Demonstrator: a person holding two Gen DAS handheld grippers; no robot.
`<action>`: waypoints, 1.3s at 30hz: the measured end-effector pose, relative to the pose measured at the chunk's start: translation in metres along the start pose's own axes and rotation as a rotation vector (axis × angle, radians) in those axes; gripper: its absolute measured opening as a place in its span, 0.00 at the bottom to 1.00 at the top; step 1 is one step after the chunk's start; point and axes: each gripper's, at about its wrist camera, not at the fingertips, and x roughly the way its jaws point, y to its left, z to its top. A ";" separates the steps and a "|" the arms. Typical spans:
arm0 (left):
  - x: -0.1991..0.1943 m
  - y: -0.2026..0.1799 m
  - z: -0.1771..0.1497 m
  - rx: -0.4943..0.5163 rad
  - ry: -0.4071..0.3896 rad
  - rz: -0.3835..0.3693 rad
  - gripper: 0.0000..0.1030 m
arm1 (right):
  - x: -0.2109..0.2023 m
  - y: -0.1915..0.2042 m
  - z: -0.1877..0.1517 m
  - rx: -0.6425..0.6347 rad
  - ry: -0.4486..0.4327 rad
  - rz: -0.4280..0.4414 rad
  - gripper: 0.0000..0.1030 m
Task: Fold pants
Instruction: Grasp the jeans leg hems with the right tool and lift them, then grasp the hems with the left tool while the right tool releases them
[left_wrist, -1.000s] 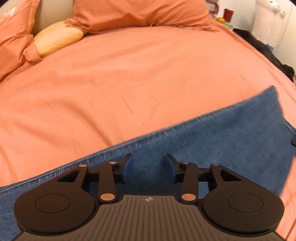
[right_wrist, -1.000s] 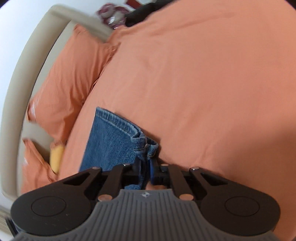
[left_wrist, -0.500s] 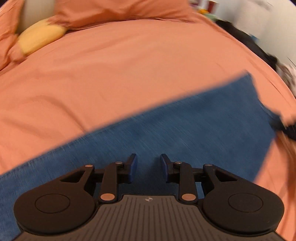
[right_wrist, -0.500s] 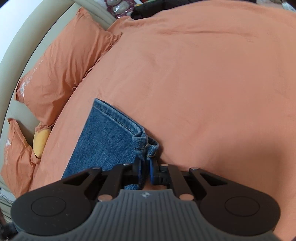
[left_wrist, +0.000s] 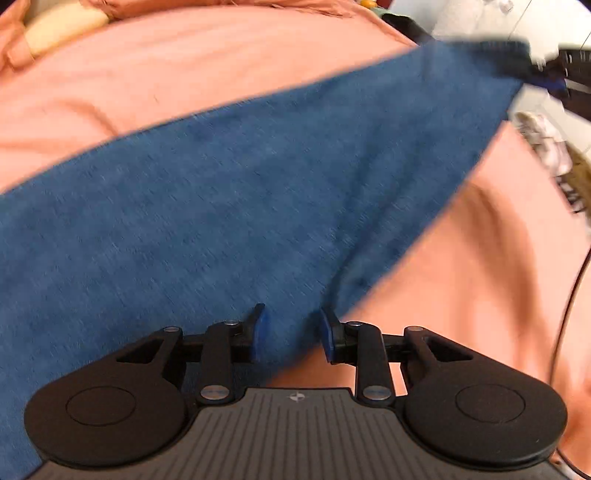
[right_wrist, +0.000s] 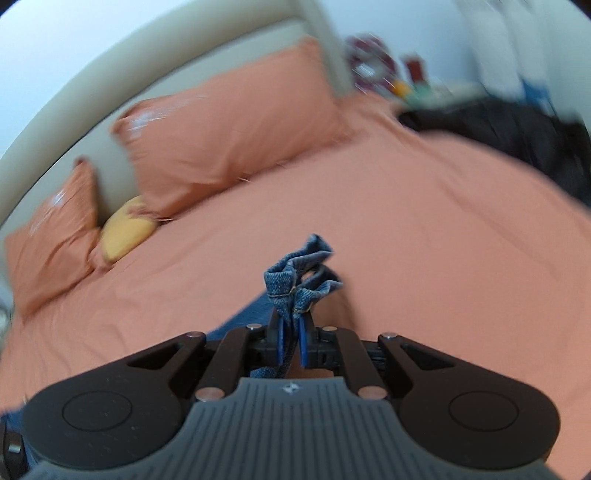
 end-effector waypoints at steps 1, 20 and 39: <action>-0.009 0.002 -0.004 -0.004 -0.014 -0.019 0.31 | -0.008 0.018 0.004 -0.054 -0.016 0.009 0.03; -0.159 0.133 -0.089 -0.318 -0.219 0.100 0.33 | 0.012 0.313 -0.142 -0.459 0.210 0.275 0.04; -0.139 0.204 -0.090 -0.652 -0.231 -0.117 0.76 | 0.029 0.333 -0.219 -0.555 0.364 0.282 0.49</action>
